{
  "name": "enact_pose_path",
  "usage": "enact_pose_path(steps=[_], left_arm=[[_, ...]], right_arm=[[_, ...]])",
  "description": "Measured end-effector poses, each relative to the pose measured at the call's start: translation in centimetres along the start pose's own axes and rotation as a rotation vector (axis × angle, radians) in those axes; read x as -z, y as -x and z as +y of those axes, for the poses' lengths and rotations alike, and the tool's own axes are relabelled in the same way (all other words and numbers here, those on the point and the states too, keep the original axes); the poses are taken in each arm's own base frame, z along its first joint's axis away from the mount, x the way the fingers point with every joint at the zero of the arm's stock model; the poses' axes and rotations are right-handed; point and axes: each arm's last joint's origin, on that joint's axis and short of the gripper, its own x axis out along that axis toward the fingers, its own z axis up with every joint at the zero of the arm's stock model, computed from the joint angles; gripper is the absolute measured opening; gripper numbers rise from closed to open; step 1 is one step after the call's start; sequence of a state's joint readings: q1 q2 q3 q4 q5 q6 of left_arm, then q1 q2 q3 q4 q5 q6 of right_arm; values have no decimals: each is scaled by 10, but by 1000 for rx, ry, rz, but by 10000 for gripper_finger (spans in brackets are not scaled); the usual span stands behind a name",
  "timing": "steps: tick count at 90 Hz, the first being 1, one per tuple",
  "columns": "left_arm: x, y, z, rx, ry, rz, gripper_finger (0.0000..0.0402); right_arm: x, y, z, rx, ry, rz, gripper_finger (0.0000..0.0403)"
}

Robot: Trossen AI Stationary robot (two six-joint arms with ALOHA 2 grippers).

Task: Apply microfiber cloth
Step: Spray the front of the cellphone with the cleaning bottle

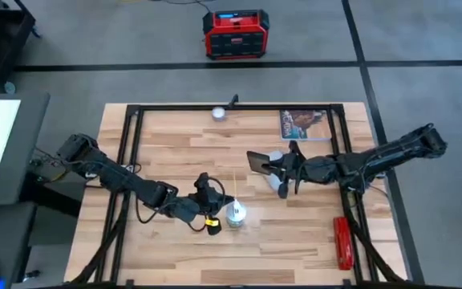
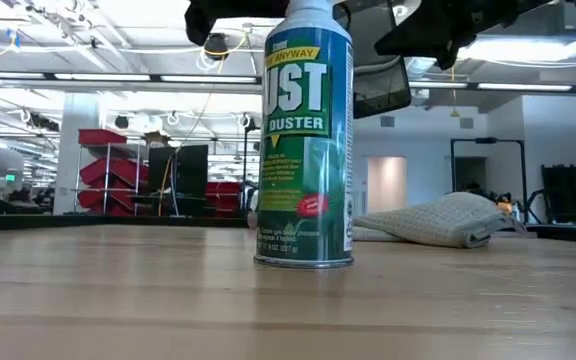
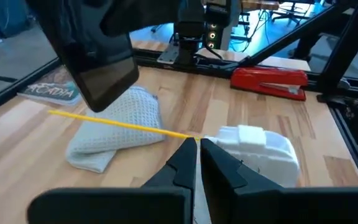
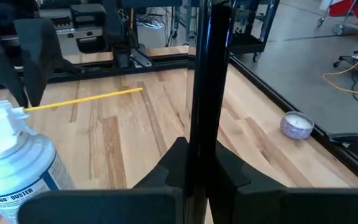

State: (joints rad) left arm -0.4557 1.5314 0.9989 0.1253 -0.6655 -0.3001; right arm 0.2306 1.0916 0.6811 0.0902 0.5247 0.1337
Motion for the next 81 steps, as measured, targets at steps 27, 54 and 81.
enact_pose_path(steps=[27,54,81], left_arm=[[-1,3,-5,33,-95,5,0],[-9,15,-1,39,-125,46,0],[-17,23,5,39,-128,31,0]], right_arm=[[2,-18,-29,45,0,-9,15],[50,-29,-81,-82,-93,-158,15],[58,-51,-91,-216,-120,-201,15]])
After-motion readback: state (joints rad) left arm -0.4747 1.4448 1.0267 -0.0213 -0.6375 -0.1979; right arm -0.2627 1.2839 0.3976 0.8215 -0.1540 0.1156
